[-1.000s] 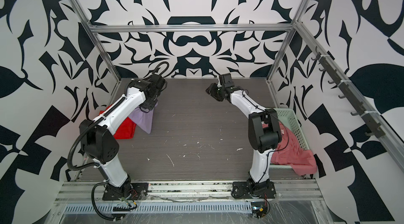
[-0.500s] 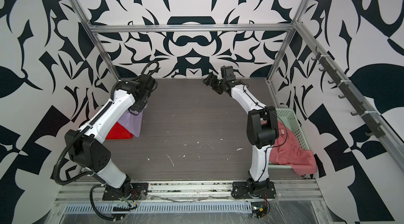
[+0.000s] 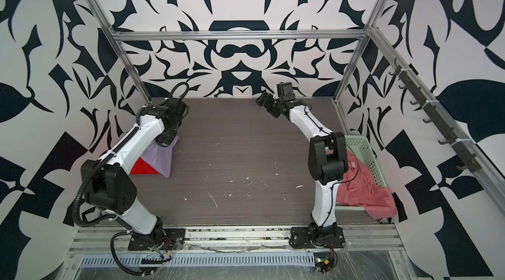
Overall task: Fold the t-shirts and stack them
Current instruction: 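Lower the lavender shirt onto the red t-shirt with the left gripper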
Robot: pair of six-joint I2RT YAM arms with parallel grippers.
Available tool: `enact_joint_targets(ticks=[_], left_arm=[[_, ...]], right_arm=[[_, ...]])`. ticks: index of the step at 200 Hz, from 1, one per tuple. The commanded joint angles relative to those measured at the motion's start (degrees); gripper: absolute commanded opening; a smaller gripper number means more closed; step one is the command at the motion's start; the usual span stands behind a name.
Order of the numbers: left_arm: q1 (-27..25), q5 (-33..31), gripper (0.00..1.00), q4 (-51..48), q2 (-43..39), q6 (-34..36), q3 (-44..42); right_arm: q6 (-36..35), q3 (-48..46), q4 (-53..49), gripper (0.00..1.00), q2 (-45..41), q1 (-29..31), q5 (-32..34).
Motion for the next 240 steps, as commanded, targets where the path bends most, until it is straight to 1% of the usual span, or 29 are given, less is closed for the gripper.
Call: enact_joint_targets(ticks=[1,31,78,108,126,181,196,204,240], left_arm=[[1.53,-0.11,0.00,2.36,-2.15,1.80,-0.44],[3.08,-1.12,0.00,3.91,-1.09,3.47,0.16],[6.07,-0.48,0.00,6.04,-0.77,5.26,-0.65],[9.23,0.19,0.00,8.86,-0.81,6.73,-3.00],[10.97,1.91,0.00,10.68,-0.71,6.95,-4.61],[17.00,4.43,0.00,17.95,0.08,7.48,-9.18],[18.85,5.03,0.00,19.09,0.92,7.57,-9.99],[19.73,4.70,0.00,21.69,1.53,7.82,-10.57],[24.11,4.10,0.00,27.84,5.40,7.94,-11.47]], right_arm=[[1.74,2.80,1.43,0.82,0.76,-0.20,0.75],[2.16,4.67,0.35,0.82,2.15,-0.21,1.20],[3.57,5.08,0.12,0.82,3.03,-0.20,2.81],[4.67,5.59,-0.10,0.82,3.64,-0.20,3.64],[5.34,6.02,-0.35,0.82,3.82,-0.20,4.17],[5.63,9.30,-3.77,0.82,4.87,-0.20,5.57],[6.06,9.46,-3.89,0.82,5.05,-0.20,5.99],[6.40,9.40,-3.87,0.82,5.09,-0.11,6.36],[8.09,9.31,-3.34,0.82,5.65,0.46,7.71]])
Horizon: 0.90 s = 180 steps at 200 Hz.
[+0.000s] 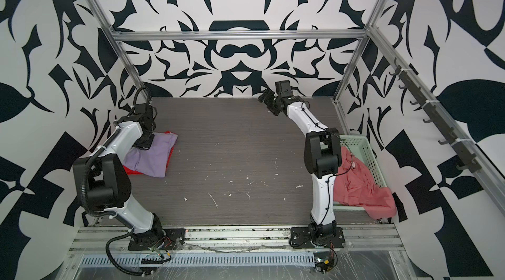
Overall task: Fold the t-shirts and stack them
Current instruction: 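Lower the lavender shirt onto the red t-shirt with the left gripper, then open the left gripper and release the shirt on the red t-shirt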
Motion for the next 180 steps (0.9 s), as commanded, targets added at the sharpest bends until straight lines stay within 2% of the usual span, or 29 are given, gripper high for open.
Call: enact_joint_targets(ticks=[1,19,34,50,72,74,77,107,112,136,156,180], left_arm=[[2.66,-0.46,0.00,5.89,2.87,0.28,-0.59],[3.88,-0.88,0.00,9.03,4.84,0.55,-0.66],[4.51,-1.08,0.33,10.09,6.48,0.15,0.16],[5.25,-0.63,0.53,9.08,8.08,-1.12,1.98],[6.15,-1.87,0.65,7.63,9.83,-2.46,4.21],[6.17,-1.84,0.70,7.41,9.97,-2.57,4.37],[6.25,-1.91,0.74,7.31,10.06,-2.78,4.63],[6.86,-3.03,0.84,7.07,9.42,-5.26,6.55],[6.95,-3.48,0.91,6.82,9.33,-5.79,7.13],[7.22,-2.35,0.95,3.20,8.38,-10.22,11.22],[7.15,7.64,0.95,0.81,5.70,-15.72,13.02],[7.32,22.73,0.95,1.34,2.54,-22.39,11.81]], right_arm=[[1.57,1.83,0.26,0.82,-0.11,0.52,2.13],[2.44,2.06,0.35,0.82,0.40,1.14,2.95],[2.96,2.45,0.27,0.82,0.90,1.65,3.66],[3.35,2.72,0.22,0.82,1.26,2.45,4.55],[3.92,3.32,-0.03,0.82,1.82,3.39,5.42],[3.91,3.41,-0.07,0.82,1.94,3.47,5.44],[4.00,3.53,-0.20,0.81,2.07,3.59,5.51],[4.08,4.60,-1.03,0.81,2.76,4.75,6.50],[4.15,4.69,-1.05,0.82,2.83,4.89,6.60],[4.45,4.41,-1.49,0.81,2.71,5.42,7.28],[4.61,4.30,-1.92,0.81,2.84,5.73,7.72],[5.13,4.41,-1.80,0.80,3.01,6.00,8.00]])
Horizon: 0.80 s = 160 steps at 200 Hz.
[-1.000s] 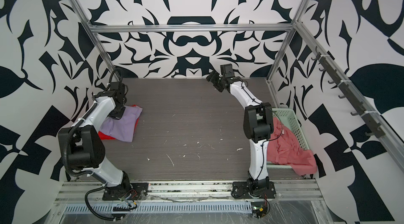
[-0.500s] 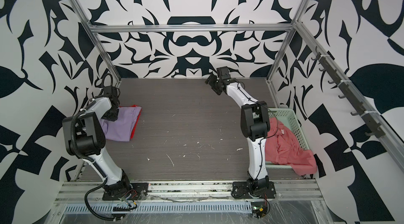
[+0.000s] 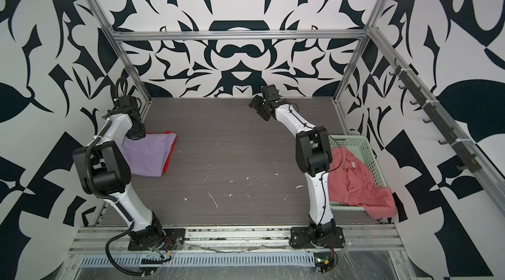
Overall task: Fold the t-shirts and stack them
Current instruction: 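Open the left gripper and release the shirt on the red t-shirt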
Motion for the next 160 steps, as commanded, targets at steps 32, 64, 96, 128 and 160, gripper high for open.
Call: enact_joint_targets(ticks=[32,64,96,128,160], left_arm=[[1.91,28.44,0.92,2.28,-4.59,-16.74,-4.32],[7.49,36.97,0.92,9.33,-2.25,-21.68,-6.76],[11.47,39.42,0.93,14.98,0.71,-23.49,-6.39],[11.92,37.47,0.95,17.15,3.03,-22.28,-4.19],[11.92,38.88,0.95,16.56,7.20,-22.06,-1.56]], right_arm=[[1.50,2.57,0.19,0.80,-0.55,0.63,1.53],[1.34,3.28,-0.24,0.80,-0.28,0.99,1.50],[1.24,2.33,-0.81,0.80,-1.21,1.35,2.38],[1.22,0.76,-1.30,0.80,-2.60,1.54,3.61],[1.16,-0.16,-1.78,0.80,-3.78,1.90,5.27]])
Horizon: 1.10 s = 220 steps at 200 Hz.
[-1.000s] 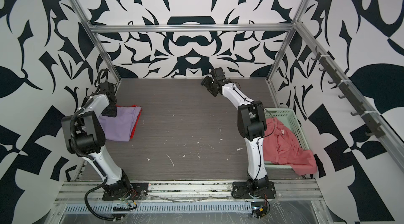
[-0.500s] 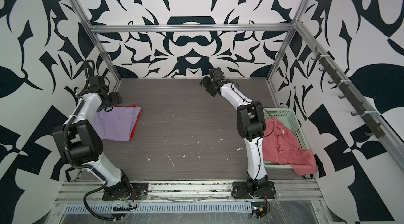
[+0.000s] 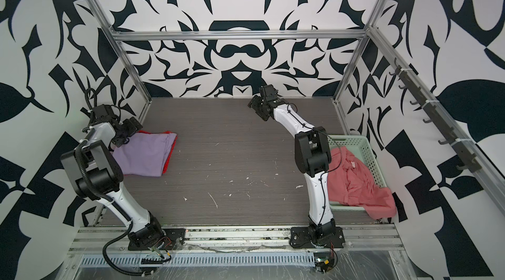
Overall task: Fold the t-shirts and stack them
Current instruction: 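Open the left gripper and release the shirt on the red t-shirt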
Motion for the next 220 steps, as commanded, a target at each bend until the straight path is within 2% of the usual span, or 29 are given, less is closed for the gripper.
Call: enact_joint_targets(ticks=[1,5,31,36,84,109,146,161,180,201,220], left_arm=[[-0.20,2.06,0.95,1.52,3.07,-0.38,2.34],[1.42,2.20,0.95,1.54,3.44,-0.38,2.43],[1.82,2.00,0.96,1.57,5.85,-1.12,2.95],[1.82,2.05,1.00,1.58,6.27,-1.24,2.93],[2.22,3.29,0.99,2.61,7.51,-2.29,1.75],[2.28,8.39,0.99,7.89,3.83,-3.11,-1.44],[1.70,17.66,0.99,12.83,-3.82,-6.42,-2.64],[-0.24,19.82,0.99,14.03,-7.52,-6.92,-3.39],[-5.73,17.87,0.99,13.28,-12.03,-6.23,-3.61],[-9.90,16.56,0.99,13.33,-15.76,-8.94,-4.52],[-13.88,12.02,0.99,13.33,-18.71,-7.80,-6.92]], right_arm=[[0.28,-0.51,-0.87,0.80,-3.85,0.39,2.62],[0.28,-0.54,-1.06,0.80,-3.94,0.51,2.88],[0.14,-0.63,-2.04,0.80,-4.88,0.91,4.11],[-0.04,-0.69,-2.28,0.80,-5.16,1.00,4.42],[-1.43,-2.96,-4.91,0.80,-8.89,2.30,8.16],[-2.78,-5.38,-4.70,0.81,-11.89,2.84,10.56],[-9.04,-6.82,-7.74,0.82,-16.35,3.24,15.60],[-12.45,-8.01,-8.42,0.83,-18.62,3.24,17.66],[-17.64,-10.95,-8.22,0.84,-22.39,3.23,22.76],[-23.90,-13.90,-10.13,0.85,-26.81,3.14,27.86],[-30.12,-19.62,-10.22,0.86,-32.37,3.10,34.84]])
